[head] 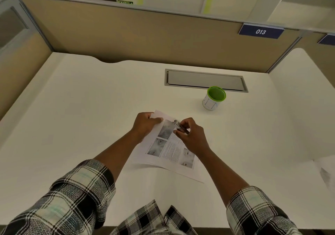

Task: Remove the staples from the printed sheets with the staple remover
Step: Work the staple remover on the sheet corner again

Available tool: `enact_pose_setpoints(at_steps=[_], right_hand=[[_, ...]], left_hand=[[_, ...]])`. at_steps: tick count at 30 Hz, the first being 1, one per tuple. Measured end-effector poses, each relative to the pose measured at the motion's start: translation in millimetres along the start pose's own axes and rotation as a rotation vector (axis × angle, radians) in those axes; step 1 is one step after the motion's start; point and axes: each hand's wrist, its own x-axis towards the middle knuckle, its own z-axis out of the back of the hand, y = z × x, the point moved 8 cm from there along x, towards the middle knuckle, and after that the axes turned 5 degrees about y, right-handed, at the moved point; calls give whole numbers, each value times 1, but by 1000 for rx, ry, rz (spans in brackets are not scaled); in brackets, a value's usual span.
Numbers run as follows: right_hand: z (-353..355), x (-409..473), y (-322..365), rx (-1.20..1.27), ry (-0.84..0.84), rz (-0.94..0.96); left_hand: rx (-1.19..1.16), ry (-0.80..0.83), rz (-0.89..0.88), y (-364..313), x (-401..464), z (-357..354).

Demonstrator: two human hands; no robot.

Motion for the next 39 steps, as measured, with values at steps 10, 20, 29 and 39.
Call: enact_pose_setpoints(at_steps=[10,20,29,39], right_hand=[[-4,-9,22,-197,-50,170],[-8,-12,27,-159,-21,148],[-8,-14,25,-158,-35,149],[-7,-15,28,-169,-54,156]], left_hand=[[-111,57,46,5,-4,-11],[-179,58,24,5,-10,-14],[-247,64,20,8,-13,-12],[-150,85,-74,-3,-17,-13]])
